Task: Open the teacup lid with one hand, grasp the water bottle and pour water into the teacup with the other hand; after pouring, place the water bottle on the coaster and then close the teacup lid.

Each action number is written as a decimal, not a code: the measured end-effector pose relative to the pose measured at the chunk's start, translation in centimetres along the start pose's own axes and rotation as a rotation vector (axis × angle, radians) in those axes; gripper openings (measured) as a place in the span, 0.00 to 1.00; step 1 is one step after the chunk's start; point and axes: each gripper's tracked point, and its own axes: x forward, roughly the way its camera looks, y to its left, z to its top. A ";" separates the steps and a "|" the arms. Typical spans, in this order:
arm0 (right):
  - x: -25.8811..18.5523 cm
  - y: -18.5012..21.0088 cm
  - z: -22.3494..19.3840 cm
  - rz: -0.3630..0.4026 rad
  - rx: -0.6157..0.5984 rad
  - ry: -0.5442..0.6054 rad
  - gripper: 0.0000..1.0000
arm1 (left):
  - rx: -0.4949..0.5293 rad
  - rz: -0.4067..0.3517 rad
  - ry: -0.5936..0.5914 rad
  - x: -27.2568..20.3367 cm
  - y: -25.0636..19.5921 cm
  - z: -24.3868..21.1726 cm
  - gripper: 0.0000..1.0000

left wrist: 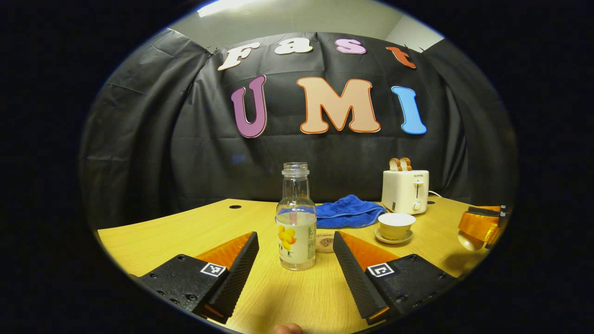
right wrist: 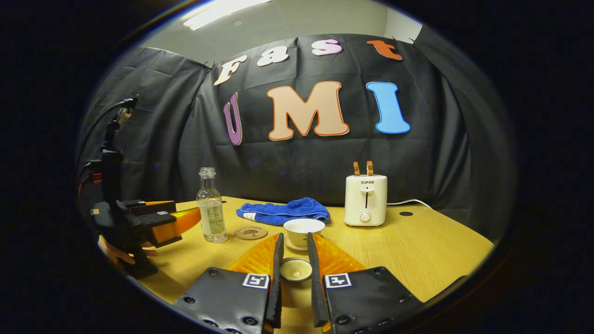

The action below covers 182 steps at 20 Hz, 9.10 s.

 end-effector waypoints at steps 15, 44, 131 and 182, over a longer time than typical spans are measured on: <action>-0.3 0.0 0.0 -0.004 -0.001 0.000 0.29 | 0.003 0.002 -0.007 9.7 0.7 0.0 0.94; -3.2 -7.0 0.4 -0.137 -0.002 -0.006 0.29 | 0.978 -0.302 0.035 14.4 -7.2 -2.0 0.69; -3.4 -6.7 0.7 -0.091 -0.002 -0.003 0.29 | 0.633 -0.418 0.005 14.8 -11.9 2.2 0.68; -3.4 -7.1 0.7 -0.118 -0.003 -0.005 0.29 | 0.018 -0.367 -0.013 16.4 -12.8 -1.0 0.89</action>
